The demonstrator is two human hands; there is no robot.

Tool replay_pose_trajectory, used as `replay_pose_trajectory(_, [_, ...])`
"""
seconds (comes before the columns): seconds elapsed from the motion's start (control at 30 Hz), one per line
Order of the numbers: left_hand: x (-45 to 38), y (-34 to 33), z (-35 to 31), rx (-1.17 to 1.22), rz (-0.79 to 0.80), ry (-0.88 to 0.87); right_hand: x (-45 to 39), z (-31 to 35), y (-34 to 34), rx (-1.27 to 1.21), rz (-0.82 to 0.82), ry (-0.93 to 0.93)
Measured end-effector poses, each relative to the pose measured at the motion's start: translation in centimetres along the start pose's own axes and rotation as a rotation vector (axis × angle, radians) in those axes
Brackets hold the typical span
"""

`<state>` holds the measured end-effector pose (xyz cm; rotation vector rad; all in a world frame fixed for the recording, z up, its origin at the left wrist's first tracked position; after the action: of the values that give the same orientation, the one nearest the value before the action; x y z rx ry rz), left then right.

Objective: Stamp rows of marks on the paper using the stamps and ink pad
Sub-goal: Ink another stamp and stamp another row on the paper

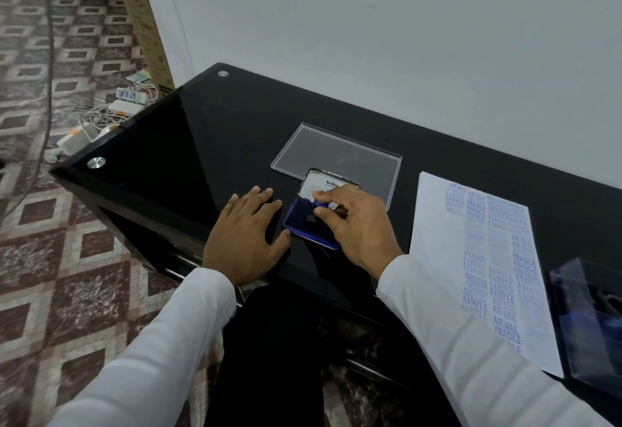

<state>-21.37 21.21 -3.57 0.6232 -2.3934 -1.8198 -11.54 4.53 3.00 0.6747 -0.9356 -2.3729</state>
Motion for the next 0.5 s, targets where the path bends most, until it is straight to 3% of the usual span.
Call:
replay_pose_trajectory(0.27, [0.0,1.8,-0.8,0.126,-0.048,-0.013,0.4,0.0,1.7,-0.068,-0.071,-0.033])
replay_pose_trajectory(0.5, [-0.8,2.4,-5.5,0.162,-0.054,-0.049,1.8,-1.4,5.1,-0.069,-0.15,-0.048])
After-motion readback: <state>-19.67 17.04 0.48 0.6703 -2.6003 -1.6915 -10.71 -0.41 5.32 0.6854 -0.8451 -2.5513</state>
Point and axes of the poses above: each hand's wrist, its own x-axis away from the middle knuckle, its own y-axis out of the back of the hand, z = x × y, the point moved 4 cm from there along -x, towards the middle knuckle, and after that the axes turned 1 degree about -z, right-handed, at the moved point
